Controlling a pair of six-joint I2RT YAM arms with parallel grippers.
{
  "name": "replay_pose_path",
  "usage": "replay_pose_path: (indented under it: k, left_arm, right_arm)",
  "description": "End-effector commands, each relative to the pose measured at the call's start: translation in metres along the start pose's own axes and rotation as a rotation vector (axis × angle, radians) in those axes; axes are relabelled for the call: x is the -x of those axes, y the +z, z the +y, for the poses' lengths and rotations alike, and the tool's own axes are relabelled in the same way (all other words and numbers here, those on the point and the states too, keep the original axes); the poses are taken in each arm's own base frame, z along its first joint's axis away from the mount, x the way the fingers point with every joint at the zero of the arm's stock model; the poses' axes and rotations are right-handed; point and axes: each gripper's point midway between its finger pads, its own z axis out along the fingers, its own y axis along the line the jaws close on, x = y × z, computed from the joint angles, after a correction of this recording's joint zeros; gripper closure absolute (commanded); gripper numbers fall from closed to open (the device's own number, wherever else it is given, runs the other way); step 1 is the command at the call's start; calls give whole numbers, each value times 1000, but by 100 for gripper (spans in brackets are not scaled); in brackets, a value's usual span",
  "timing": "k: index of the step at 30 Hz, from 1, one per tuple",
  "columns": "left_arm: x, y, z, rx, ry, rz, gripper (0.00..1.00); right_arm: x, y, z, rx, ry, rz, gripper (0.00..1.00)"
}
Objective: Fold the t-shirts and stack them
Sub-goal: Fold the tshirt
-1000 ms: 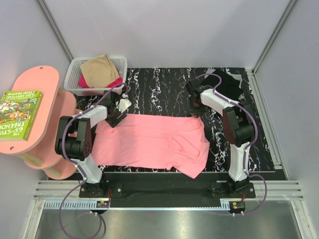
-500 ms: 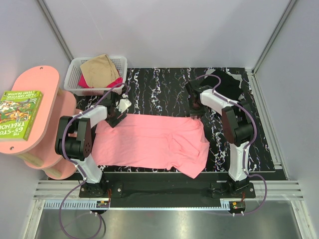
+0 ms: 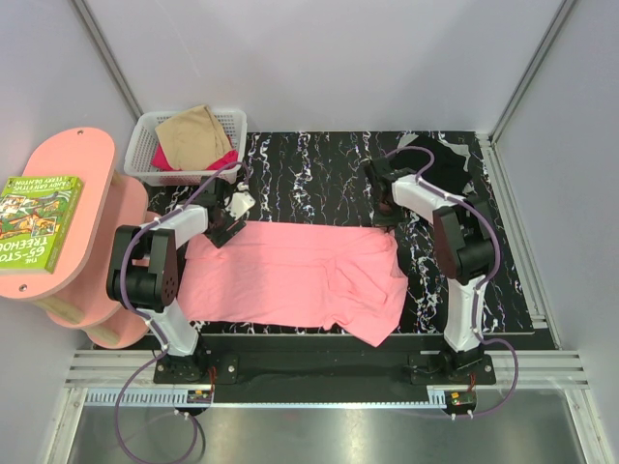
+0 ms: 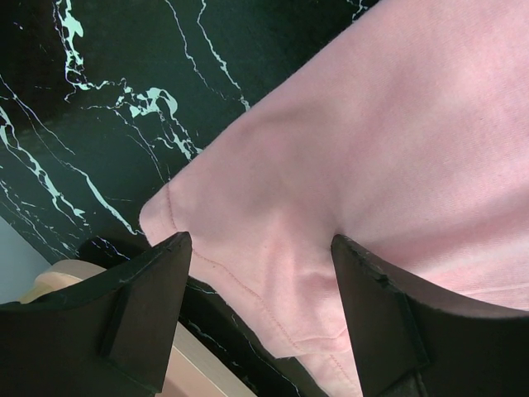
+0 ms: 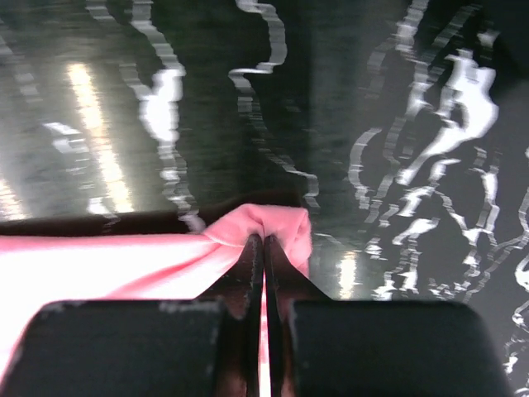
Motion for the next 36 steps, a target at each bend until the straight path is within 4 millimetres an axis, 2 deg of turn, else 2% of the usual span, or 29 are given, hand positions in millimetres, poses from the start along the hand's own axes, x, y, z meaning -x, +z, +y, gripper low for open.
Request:
replay_pose_path:
  k: [1,4,7,10,12,13,14,15,16,18,19,20,21,23,24,25,26,27,28,30,31,34,36]
  left_arm:
    - [-21,4,-5,-20,8,51,26]
    - [-19,5,-4,-17,7,51,26]
    - [-16,4,-3,-20,2,45,26]
    - [-13,4,0,-16,-9,37,26]
    - [-10,3,2,-14,-14,31,26]
    - [-6,2,5,-6,-19,22,26]
    - [-4,1,7,-2,-24,17,26]
    - [-1,-1,9,3,-27,11,26]
    - [7,-7,17,19,-39,-9,26]
    - [19,-17,26,42,-47,-38,24]
    - [30,-30,38,68,-63,-72,23]
    - [37,-37,42,76,-67,-95,23]
    - [41,-44,45,84,-73,-108,22]
    - [51,-67,55,109,-85,-146,20]
    - [53,-73,55,111,-86,-157,18]
    - [52,-85,54,112,-87,-168,18]
    - [54,-89,46,91,-76,-179,17]
    - [52,-93,40,79,-64,-179,17]
    - [43,-95,27,53,-39,-157,17]
    - [38,-94,9,37,9,-128,18]
    - [27,-87,-3,16,31,-94,18]
    - [13,-72,-19,-21,41,-41,19]
    - [5,-60,-23,-34,33,-7,19]
  right_arm:
    - [8,-7,-63,-130,107,-23,100]
    - [15,-5,-83,-144,172,-20,100]
    - [28,-4,-90,-144,191,-27,100]
    - [52,-9,-89,-137,182,-55,91]
    - [59,-15,-94,-168,172,-52,84]
    - [75,-25,-94,-160,178,-84,65]
    - [81,-32,-93,-149,181,-96,61]
    - [84,-40,-91,-130,184,-102,59]
    - [97,-57,-90,-104,209,-149,56]
    - [103,-78,-81,-31,223,-179,54]
    - [107,-96,-78,-6,241,-211,54]
    - [106,-105,-72,12,243,-225,54]
    - [104,-124,-63,62,242,-246,54]
    - [87,-133,-47,116,243,-228,55]
    - [79,-152,-23,198,214,-244,57]
    - [58,-144,-11,226,212,-195,57]
    - [47,-145,3,270,202,-180,58]
    - [38,-156,29,376,183,-180,58]
    - [14,-142,41,405,194,-112,58]
    - [-1,-136,62,472,188,-73,58]
    - [-15,-124,64,463,192,-31,58]
    - [-28,-102,67,448,195,14,59]
    - [-31,-91,68,436,188,30,59]
